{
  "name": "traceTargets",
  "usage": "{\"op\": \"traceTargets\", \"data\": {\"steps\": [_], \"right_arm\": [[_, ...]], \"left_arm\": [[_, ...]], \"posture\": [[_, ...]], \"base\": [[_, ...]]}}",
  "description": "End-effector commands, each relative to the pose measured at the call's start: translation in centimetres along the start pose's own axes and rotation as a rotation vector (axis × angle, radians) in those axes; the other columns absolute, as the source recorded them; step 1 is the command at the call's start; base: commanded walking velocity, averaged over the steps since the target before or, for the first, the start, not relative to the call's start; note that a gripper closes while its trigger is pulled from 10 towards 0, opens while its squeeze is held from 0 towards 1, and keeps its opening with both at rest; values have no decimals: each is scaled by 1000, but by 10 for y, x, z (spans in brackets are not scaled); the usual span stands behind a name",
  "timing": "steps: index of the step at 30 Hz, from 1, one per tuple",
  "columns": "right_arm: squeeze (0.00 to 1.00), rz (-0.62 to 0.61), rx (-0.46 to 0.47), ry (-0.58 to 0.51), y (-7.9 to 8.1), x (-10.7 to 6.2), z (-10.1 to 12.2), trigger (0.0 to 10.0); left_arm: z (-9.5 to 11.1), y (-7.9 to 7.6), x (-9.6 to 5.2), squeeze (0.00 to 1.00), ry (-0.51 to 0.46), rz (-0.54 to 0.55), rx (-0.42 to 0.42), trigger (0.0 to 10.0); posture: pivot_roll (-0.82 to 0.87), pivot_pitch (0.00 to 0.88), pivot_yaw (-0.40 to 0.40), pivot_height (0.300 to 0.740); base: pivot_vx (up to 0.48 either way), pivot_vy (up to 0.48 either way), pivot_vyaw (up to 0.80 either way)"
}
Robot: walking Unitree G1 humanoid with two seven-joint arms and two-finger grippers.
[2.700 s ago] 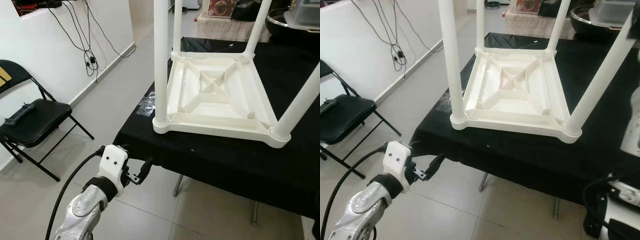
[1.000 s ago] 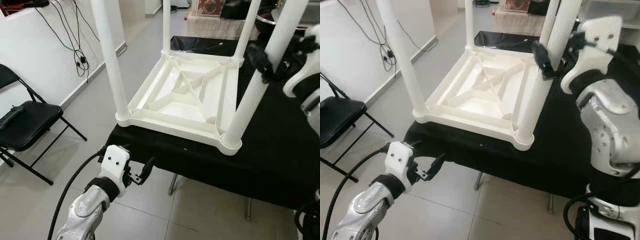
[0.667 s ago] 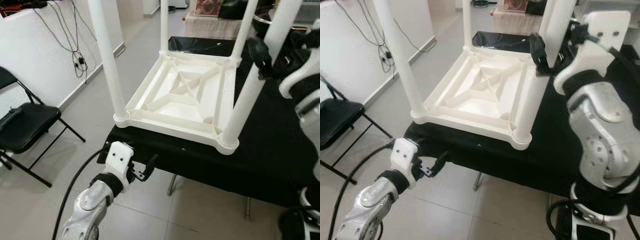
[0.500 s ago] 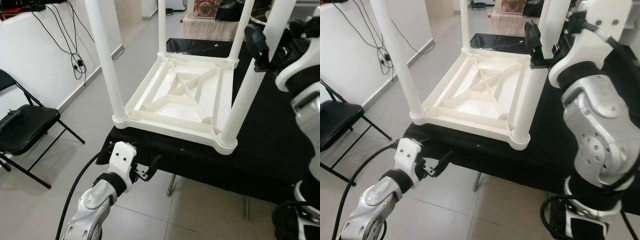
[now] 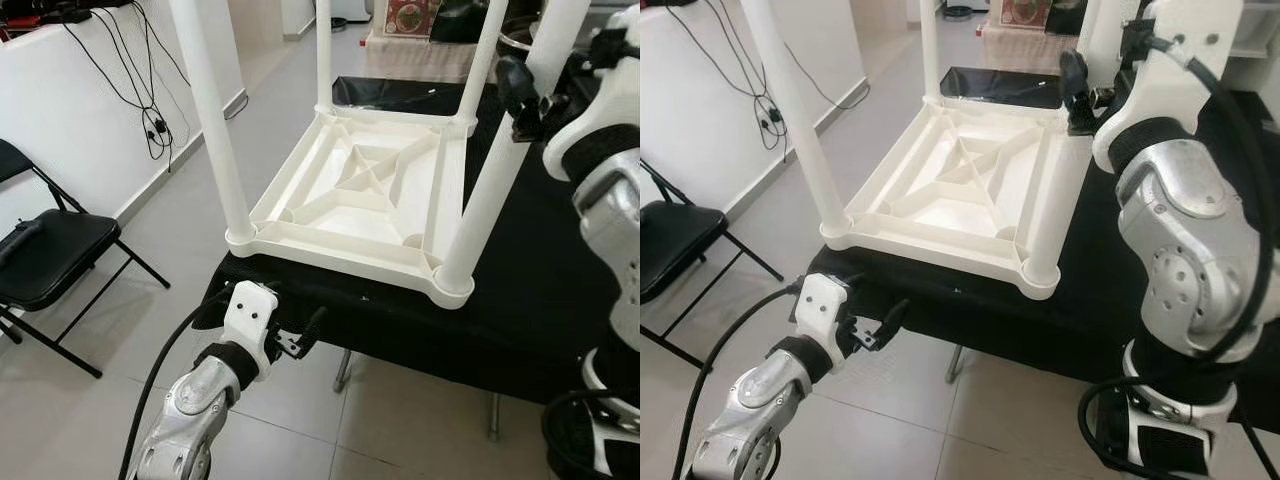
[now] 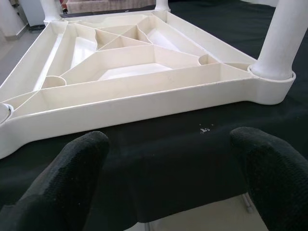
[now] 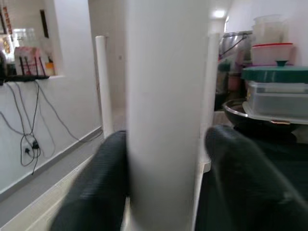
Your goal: Building children table
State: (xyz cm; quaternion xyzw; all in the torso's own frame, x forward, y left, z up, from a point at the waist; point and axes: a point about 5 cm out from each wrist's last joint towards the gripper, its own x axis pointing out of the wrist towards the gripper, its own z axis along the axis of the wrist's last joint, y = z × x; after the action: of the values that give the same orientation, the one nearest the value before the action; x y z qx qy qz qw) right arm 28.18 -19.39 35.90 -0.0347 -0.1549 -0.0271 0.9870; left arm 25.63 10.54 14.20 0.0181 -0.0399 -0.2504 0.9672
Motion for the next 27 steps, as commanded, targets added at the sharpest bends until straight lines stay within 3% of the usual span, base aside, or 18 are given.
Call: {"op": "traceTargets", "data": {"steps": [1,9,11,12,14,15,16,17,18,19,22,27], "right_arm": [[0,-19,-6,14,-1,3,-4,0],[0,-40,1,5,-7,8,-3,0],[0,-108,9,10,-27,12,-5,0],[0,-108,9,10,-27,12,-5,0],[0,-280,40,75,-68,20,-27,196],[0,-413,55,147,-98,23,-49,6118],[0,-413,55,147,-98,23,-49,6118],[0,-528,89,210,-123,22,-68,9686],[0,-629,112,251,-145,17,-81,10000],[0,-629,112,251,-145,17,-81,10000],[0,-724,135,275,-167,8,-90,10000],[0,-712,148,307,-163,4,-100,10000]], "left_arm": [[-4,-1,-2,0,10,6,1,10000],[-3,-1,-2,0,7,10,3,10000],[-3,-1,-3,0,7,10,4,10000],[-3,-1,-3,0,7,10,4,10000],[-3,-1,-3,0,6,7,3,10000],[-2,-3,-3,0,5,5,3,10000],[-2,-3,-3,0,5,5,3,10000],[-2,-3,-4,0,4,4,5,10000],[0,-2,-5,0,3,7,11,10000],[0,-2,-5,0,3,7,11,10000],[3,4,-15,0,13,38,23,10000],[3,7,-26,0,33,53,31,10000]], "posture": [[-168,48,-14,740],[-160,45,-17,740],[-156,43,-16,740],[-156,43,-16,740],[-150,44,-13,740],[-130,51,-20,740],[-130,51,-20,740],[-130,51,-20,740],[-97,62,-33,740],[-97,62,-33,740],[-76,91,-32,740],[-55,116,-24,740]], "base": [[0,0,0],[0,0,0],[0,0,0],[0,0,0],[0,0,0],[0,0,0],[0,0,0],[0,0,0],[0,0,0],[0,0,0],[0,0,0],[0,0,0]]}}
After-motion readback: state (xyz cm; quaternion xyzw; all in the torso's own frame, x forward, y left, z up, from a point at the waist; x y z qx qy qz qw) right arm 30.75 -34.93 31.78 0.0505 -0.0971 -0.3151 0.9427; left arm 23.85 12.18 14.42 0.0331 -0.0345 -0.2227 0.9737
